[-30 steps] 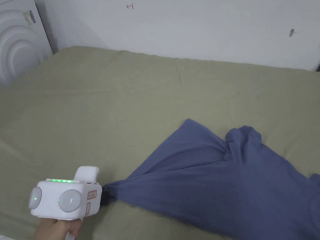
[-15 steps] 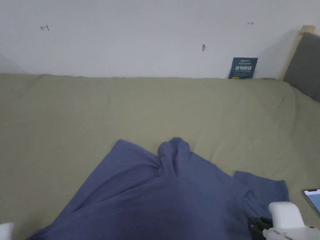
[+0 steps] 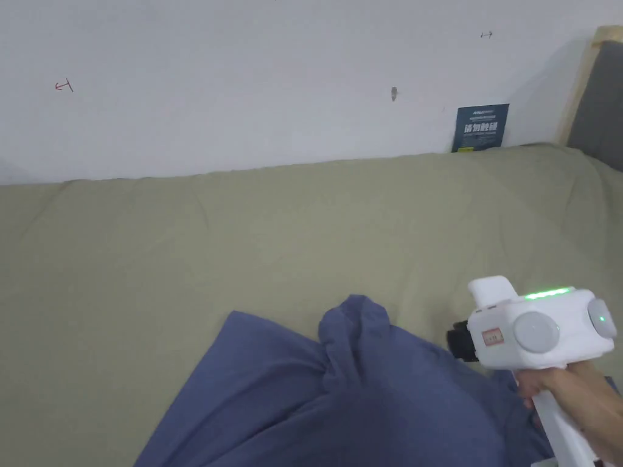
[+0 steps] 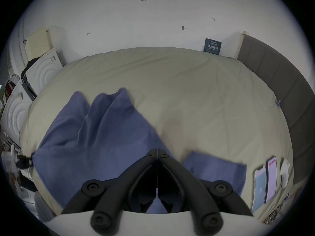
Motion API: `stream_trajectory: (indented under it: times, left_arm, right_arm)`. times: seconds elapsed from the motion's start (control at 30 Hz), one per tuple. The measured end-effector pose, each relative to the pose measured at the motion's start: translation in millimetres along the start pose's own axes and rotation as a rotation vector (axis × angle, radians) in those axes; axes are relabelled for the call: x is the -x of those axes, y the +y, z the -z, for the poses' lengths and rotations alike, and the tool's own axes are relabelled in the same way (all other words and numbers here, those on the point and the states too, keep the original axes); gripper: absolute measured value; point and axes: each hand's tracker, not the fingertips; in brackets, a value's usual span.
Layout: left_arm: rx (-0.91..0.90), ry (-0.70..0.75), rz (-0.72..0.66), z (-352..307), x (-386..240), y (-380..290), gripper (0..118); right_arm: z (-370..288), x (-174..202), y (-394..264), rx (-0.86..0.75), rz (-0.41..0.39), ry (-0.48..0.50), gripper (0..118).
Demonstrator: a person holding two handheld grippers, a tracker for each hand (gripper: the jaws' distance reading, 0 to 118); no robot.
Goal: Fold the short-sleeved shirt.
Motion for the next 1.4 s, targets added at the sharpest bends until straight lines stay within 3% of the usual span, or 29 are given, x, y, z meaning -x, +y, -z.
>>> stream_trajectory:
  times: [0.03,0.07,0.1,0.23,0.33,0.43,0.5,0.53,0.57,0.6,0.67,0.73,0.8,1.0,1.27,1.4]
  left_arm:
    - [0.003,-0.003,-0.001,0.7,0.8,0.9,3]
    - [0.002,0.001,0.004,1.0,1.6,2.3,3]
    - [0.003,0.000,0.002,-0.5,-0.3,0.3,4]
    - [0.013,-0.003,0.008,1.6,-1.1,1.1,4]
    - [0.020,-0.001,0.012,3.7,-1.5,2.1,4]
    - [0.025,-0.001,0.013,7.8,0.9,2.5,4]
    - [0.029,-0.008,0.010,8.2,-0.1,1.9,4]
    - [0.029,-0.008,0.004,8.0,-0.5,1.9,4]
    - [0.030,-0.007,0.003,8.1,-1.0,2.0,4]
    - [0.032,-0.007,0.004,8.7,-1.5,2.0,4]
    - [0.034,0.002,0.002,9.7,-1.0,0.4,4]
    - [0.036,0.009,0.008,9.8,-1.0,0.9,4]
    - [0.039,0.009,0.002,11.2,-1.3,0.6,4]
    - [0.026,0.024,-0.002,-2.4,-3.4,6.3,4]
    - [-0.220,-0.038,-0.043,-82.6,-22.8,47.4,4]
    - [-0.321,-0.043,0.020,-139.3,-46.3,75.4,4]
  right_arm:
    - [15.8,-0.2,8.6,0.049,-0.003,-0.008,75]
    - [32.8,-1.3,13.6,0.120,-0.009,-0.004,111]
    - [37.8,-1.3,17.6,0.100,0.003,-0.005,118]
    - [60.6,3.2,44.0,0.203,-0.092,-0.034,116]
    - [79.5,12.2,6.5,0.225,-0.129,-0.014,116]
    - [89.1,10.5,2.0,0.229,-0.134,0.000,113]
    - [84.2,10.0,5.2,0.238,-0.130,0.008,101]
    - [79.6,10.9,8.2,0.238,-0.132,0.014,81]
    - [72.3,13.3,9.7,0.226,-0.163,0.016,52]
    - [66.0,15.8,10.9,0.203,-0.194,-0.005,2]
    - [49.1,22.6,7.6,0.164,-0.200,-0.022,2]
    - [35.9,19.7,5.5,0.190,-0.151,0.050,2]
    - [10.3,18.6,-0.3,0.121,-0.160,0.011,2]
    - [-77.3,-2.4,-3.3,-0.011,-0.084,0.035,2]
    - [-213.5,-32.5,-4.3,-0.231,-0.043,-0.011,2]
    - [-286.6,-42.6,3.1,-0.360,-0.024,-0.052,2]
